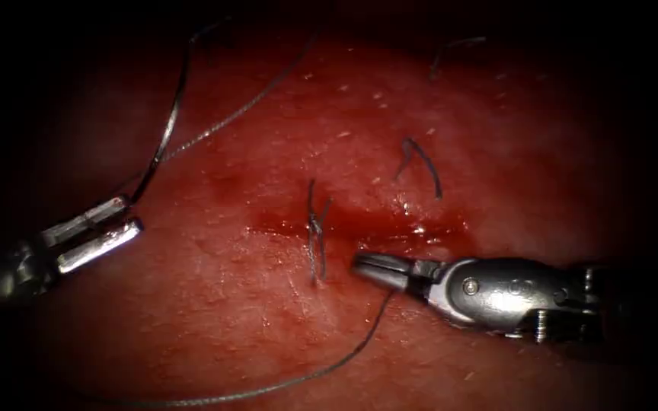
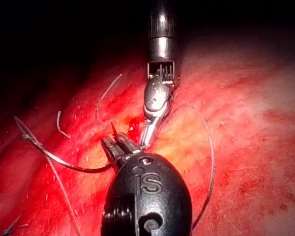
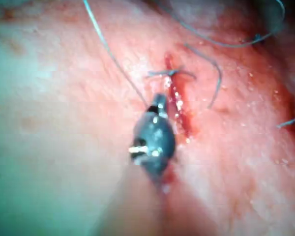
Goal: Wound Closure
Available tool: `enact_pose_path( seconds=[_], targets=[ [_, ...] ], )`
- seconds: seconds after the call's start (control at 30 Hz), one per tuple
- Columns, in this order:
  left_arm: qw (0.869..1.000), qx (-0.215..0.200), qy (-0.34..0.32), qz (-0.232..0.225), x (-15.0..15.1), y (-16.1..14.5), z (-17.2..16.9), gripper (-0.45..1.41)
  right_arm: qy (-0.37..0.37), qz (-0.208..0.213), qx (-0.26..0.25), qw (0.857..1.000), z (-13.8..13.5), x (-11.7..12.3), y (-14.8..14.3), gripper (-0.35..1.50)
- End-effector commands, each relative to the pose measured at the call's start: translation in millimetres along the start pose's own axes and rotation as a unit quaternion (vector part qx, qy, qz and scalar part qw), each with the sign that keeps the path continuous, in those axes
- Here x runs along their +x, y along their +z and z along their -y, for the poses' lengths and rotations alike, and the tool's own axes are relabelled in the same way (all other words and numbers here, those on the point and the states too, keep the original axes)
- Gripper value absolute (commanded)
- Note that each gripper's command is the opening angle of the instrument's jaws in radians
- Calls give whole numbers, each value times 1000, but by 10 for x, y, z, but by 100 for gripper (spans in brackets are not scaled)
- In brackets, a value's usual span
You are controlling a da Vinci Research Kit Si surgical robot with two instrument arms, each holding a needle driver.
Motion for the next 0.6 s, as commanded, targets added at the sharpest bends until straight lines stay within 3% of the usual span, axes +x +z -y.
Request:
enact_pose_path(
  seconds=[0.03, 0.33, 0.47, 0.53, 0.6],
  targets=[
    [1000, 0, 0, 0, -2, 6, -3, -45, 0, 4, -2, 1000, -1, -13, 6, -35],
    [1000, 0, 0, 0, -2, 6, -3, -45, 6, 10, -8, 1000, -7, -7, -4, -35],
    [1000, 0, 0, 0, -2, 5, -3, -45, 19, -2, -24, 1000, -9, 20, -26, -33],
    [1000, 0, 0, 0, -3, 5, -2, -45, 16, -4, -38, 999, -15, 38, -38, 0],
    [1000, 0, 0, 0, -2, 6, -3, -45, 11, -16, -51, 998, -26, 58, -50, 10]
  ],
)
